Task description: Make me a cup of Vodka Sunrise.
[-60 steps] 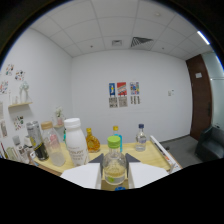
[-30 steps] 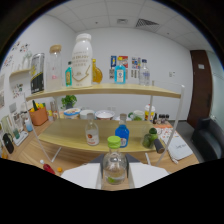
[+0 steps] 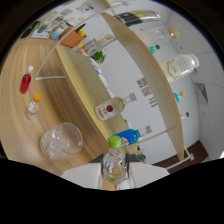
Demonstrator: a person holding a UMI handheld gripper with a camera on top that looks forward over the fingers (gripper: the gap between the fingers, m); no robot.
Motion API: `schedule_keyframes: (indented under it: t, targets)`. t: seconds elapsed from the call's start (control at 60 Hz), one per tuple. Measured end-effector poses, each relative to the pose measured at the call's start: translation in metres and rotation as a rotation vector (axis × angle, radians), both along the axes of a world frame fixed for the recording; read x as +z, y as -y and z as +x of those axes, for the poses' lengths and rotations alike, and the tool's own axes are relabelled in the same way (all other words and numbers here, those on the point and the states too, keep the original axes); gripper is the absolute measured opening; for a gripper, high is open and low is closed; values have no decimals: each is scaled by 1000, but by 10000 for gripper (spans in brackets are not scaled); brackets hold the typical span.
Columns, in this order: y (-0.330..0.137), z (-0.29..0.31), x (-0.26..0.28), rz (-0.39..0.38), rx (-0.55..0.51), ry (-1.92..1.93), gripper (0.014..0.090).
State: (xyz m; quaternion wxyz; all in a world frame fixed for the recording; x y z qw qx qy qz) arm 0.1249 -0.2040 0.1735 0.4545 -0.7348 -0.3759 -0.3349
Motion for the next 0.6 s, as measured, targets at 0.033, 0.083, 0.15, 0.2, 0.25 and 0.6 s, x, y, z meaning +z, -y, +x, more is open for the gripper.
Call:
schedule_keyframes:
  t: [0.033, 0.083, 0.15, 0.2, 0.25, 0.6]
  targets:
    - [-1, -1, 0, -3, 32, 85, 350]
    - [-3, -4, 2, -1, 80, 208, 348]
    - [-5, -9, 2, -4, 139, 360, 349]
    - [-6, -11, 2, -15, 170, 462, 352]
    - [-8, -11, 2, -26, 193, 564, 352]
    - [-14, -13, 6, -81, 291, 974, 352]
